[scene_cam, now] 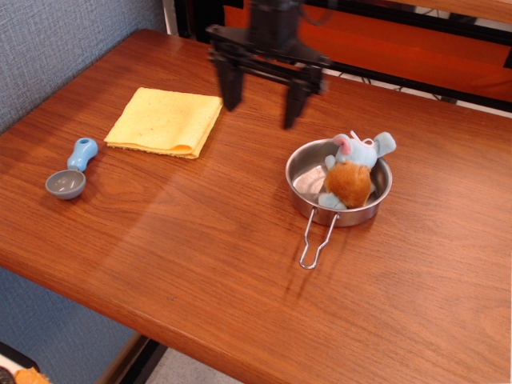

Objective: Move the yellow cloth closer to the left side of the table, above the spoon.

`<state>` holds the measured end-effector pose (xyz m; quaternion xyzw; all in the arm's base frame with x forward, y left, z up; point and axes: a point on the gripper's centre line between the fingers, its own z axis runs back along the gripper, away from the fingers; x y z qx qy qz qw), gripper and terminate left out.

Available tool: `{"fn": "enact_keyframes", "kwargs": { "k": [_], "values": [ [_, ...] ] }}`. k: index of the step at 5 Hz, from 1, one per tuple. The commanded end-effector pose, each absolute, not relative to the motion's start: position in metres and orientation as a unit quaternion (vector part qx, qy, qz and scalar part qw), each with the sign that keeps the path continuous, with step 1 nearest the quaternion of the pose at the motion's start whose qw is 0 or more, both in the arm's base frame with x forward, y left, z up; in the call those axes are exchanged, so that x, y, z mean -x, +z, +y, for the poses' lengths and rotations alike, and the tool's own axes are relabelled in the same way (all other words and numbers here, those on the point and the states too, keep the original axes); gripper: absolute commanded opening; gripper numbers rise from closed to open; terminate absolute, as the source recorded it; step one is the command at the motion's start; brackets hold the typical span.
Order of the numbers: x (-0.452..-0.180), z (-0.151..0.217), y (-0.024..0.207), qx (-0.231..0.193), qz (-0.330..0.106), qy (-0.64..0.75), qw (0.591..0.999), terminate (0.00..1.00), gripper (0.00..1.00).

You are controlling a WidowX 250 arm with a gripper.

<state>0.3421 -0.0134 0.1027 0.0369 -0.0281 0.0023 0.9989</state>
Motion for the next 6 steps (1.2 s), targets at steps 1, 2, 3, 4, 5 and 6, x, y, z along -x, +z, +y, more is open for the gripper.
{"fn": "enact_keyframes", "kwargs": {
  "k": [1, 2, 3, 4, 5, 6],
  "values": [
    [-0.312, -0.103, 0.132, -0.044, -0.079, -0.085, 0.992, 0.00, 1.00],
    [-0.280, -0.118, 0.145, -0.024, -0.105, -0.108, 0.988, 0.00, 1.00],
    [-0.247, -0.133, 0.163, -0.031, -0.096, -0.126, 0.987, 0.00, 1.00],
    [-0.225, -0.137, 0.174, -0.020, -0.090, -0.120, 0.989, 0.00, 1.00],
    [-0.228, -0.136, 0.173, -0.021, -0.083, -0.127, 0.988, 0.00, 1.00],
    [-0.228, -0.136, 0.173, -0.021, -0.083, -0.127, 0.988, 0.00, 1.00]
  ]
}}
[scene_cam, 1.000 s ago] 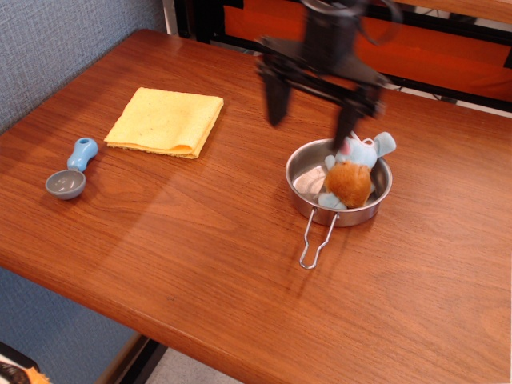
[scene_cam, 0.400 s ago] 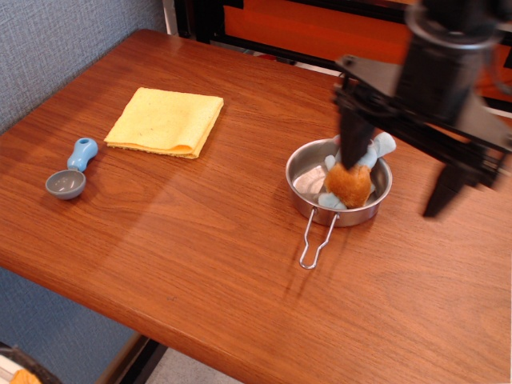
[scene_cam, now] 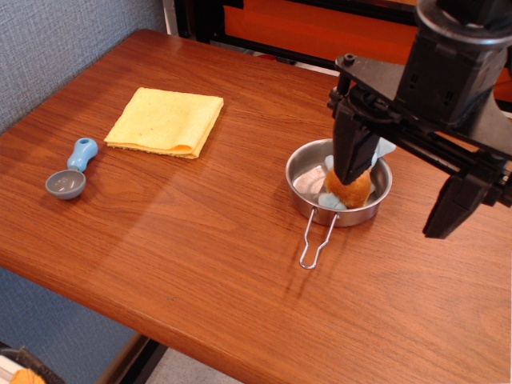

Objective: Move the yellow cloth closer to the left side of the table, above the spoon.

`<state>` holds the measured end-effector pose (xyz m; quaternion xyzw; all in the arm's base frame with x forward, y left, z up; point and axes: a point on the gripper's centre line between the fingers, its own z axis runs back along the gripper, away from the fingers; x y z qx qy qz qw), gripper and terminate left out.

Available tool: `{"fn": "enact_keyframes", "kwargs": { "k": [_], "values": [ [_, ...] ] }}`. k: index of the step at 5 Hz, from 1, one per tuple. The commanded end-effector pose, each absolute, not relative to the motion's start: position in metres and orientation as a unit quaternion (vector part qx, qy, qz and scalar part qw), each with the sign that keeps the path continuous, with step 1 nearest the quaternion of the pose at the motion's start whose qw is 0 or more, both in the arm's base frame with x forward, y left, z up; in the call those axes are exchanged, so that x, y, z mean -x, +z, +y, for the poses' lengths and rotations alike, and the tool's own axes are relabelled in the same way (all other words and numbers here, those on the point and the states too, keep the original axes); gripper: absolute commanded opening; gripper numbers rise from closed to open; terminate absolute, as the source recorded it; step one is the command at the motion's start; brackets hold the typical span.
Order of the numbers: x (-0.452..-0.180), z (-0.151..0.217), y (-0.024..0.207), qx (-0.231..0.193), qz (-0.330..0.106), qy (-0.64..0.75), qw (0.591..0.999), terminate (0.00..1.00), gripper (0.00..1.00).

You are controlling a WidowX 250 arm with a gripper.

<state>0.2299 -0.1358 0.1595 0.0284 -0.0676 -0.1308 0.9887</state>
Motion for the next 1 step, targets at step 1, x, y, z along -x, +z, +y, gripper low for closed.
{"fn": "enact_keyframes", "kwargs": {
  "k": [1],
  "values": [
    [-0.2276, -0.1357, 0.1732, -0.021, -0.083, -0.127, 0.988, 1.00, 1.00]
  ]
}}
